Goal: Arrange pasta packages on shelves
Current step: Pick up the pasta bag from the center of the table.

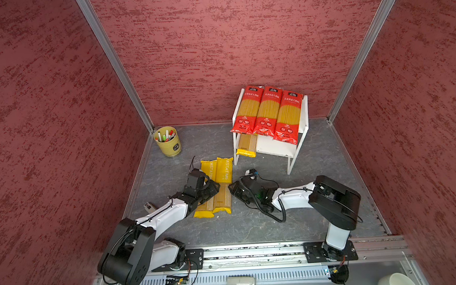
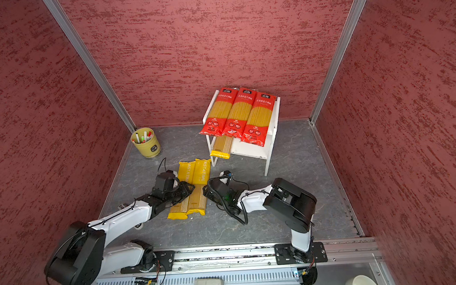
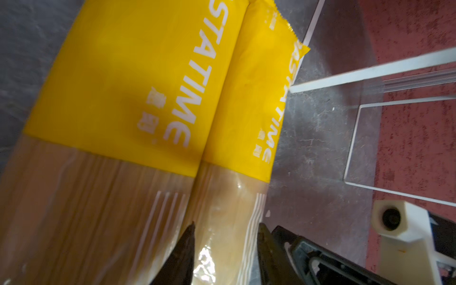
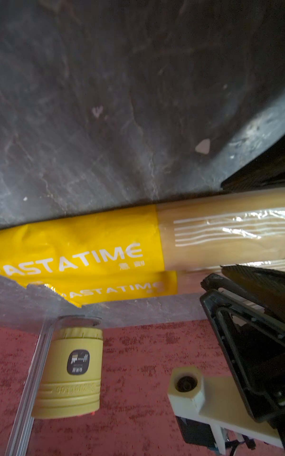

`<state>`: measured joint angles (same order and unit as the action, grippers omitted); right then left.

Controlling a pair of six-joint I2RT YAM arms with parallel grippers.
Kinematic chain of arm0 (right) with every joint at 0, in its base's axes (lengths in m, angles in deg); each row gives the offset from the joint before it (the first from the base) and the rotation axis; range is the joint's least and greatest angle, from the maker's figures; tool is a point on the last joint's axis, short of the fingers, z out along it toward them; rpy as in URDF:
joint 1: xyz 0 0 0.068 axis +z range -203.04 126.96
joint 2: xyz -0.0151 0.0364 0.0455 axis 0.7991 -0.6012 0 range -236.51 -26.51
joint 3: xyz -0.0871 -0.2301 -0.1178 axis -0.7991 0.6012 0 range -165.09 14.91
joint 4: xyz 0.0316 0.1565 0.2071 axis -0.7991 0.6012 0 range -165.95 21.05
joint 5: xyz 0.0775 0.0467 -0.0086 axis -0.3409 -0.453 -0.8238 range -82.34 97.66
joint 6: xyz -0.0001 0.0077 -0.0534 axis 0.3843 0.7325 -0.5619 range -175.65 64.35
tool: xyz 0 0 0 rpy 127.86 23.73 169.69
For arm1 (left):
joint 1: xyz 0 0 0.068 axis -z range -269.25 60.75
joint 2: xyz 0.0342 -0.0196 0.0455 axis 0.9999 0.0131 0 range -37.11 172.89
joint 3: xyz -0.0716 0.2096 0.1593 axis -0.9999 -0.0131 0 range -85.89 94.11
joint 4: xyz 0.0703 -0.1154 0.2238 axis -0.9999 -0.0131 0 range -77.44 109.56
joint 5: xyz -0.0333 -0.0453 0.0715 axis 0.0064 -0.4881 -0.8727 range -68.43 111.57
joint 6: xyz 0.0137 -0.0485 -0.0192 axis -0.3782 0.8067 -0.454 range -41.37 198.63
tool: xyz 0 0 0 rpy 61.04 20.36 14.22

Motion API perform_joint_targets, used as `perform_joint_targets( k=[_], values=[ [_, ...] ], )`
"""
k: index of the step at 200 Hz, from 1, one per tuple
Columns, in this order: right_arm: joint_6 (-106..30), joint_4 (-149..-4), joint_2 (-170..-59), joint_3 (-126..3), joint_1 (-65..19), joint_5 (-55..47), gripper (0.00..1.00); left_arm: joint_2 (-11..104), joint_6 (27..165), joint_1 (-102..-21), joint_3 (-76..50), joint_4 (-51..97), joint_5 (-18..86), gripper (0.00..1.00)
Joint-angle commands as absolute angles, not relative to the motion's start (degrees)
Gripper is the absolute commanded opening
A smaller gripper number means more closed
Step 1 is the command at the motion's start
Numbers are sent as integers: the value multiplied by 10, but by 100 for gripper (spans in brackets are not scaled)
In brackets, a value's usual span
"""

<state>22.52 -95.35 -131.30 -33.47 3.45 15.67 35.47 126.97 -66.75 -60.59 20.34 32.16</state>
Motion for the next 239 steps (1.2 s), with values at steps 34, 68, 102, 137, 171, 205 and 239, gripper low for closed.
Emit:
perform_joint_targets(
  k=[34, 68, 102, 137, 171, 205, 239],
  values=[
    [255, -1015, -1383, -362, 37, 124, 45, 382, 1295, -664, -627, 271, 322, 31],
    [242, -1070, -1413, -375, 35, 98, 39, 397, 1300, -666, -636, 296, 331, 21],
    [210, -1120, -1404, -365, 35, 96, 22, 395, 1308, -670, -639, 308, 348, 17],
    [146, -1130, -1372, -361, 35, 84, 8, 329, 1290, -689, -620, 245, 355, 20],
    [79, -1109, -1325, -353, 35, 66, 0, 260, 1264, -730, -599, 174, 370, 26],
    [13, -1082, -1265, -336, 35, 53, 0, 217, 1251, -763, -573, 133, 393, 31],
    [-71, -1108, -1204, -300, 36, 26, 0, 187, 1237, -769, -551, 127, 408, 37]
  ],
)
